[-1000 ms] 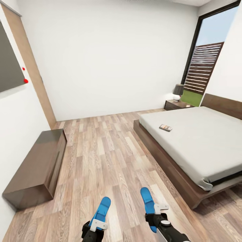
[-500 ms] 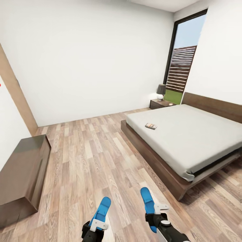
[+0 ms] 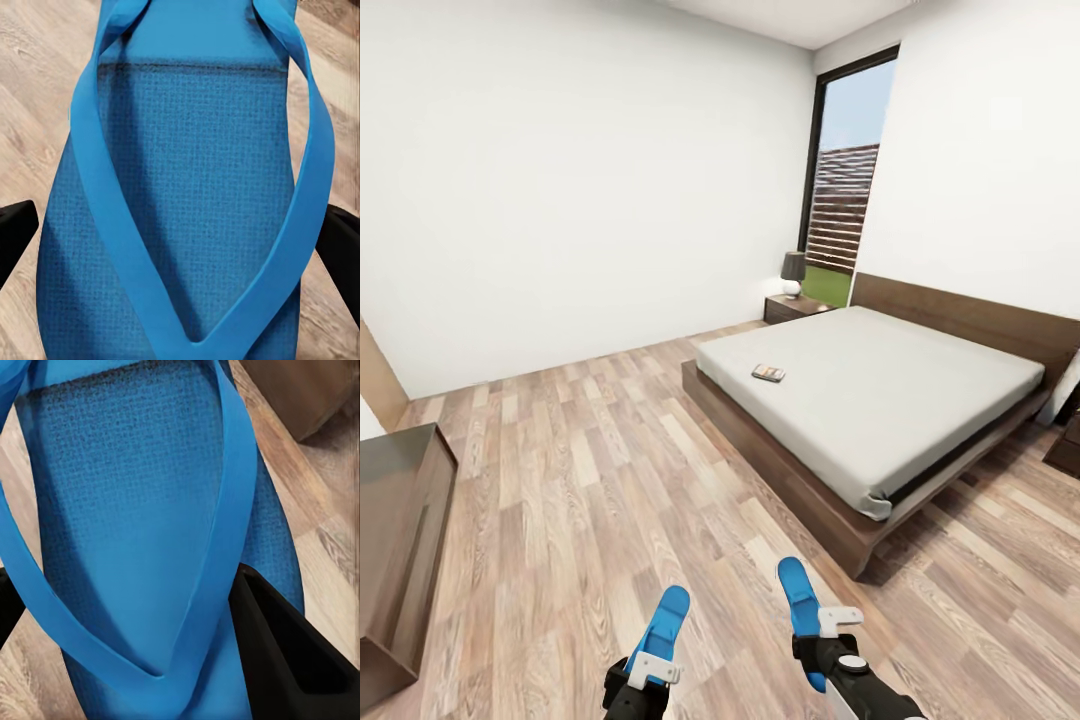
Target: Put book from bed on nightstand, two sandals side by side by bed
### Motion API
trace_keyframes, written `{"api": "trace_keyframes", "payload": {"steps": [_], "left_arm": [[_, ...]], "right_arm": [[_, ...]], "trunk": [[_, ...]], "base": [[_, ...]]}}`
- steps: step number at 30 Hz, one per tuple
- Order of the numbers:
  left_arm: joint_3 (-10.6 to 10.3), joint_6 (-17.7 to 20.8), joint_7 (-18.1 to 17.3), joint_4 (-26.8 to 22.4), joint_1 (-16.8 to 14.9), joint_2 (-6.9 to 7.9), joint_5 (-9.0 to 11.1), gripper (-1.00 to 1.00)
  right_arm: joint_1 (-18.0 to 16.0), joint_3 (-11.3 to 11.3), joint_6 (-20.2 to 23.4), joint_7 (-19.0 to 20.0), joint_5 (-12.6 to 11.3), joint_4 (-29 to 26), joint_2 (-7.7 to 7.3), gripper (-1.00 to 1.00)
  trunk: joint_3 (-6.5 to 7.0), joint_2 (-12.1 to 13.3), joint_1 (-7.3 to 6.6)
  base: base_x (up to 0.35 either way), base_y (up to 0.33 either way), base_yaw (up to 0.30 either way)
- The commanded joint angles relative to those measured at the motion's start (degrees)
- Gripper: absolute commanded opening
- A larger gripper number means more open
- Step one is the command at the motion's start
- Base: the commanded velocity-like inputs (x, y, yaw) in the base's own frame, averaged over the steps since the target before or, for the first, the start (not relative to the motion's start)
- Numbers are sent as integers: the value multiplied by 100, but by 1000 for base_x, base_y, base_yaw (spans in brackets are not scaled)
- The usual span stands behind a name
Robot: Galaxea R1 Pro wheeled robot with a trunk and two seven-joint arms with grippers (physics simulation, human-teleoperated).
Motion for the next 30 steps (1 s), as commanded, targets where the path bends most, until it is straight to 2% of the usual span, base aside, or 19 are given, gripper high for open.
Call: {"api": "trace_keyframes", "payload": {"steps": [1, 30], "left_arm": [[-51, -22, 39, 3, -5, 3, 57, -100], [-51, -22, 33, 3, -5, 4, 55, -100]], "right_arm": [[-5, 13, -3, -29, -2, 4, 1, -100], [-5, 15, 1, -28, -4, 4, 11, -100]], "trunk": [[-4, -7, 1], [106, -7, 1]], "base": [[0, 0, -284], [0, 0, -251]]}}
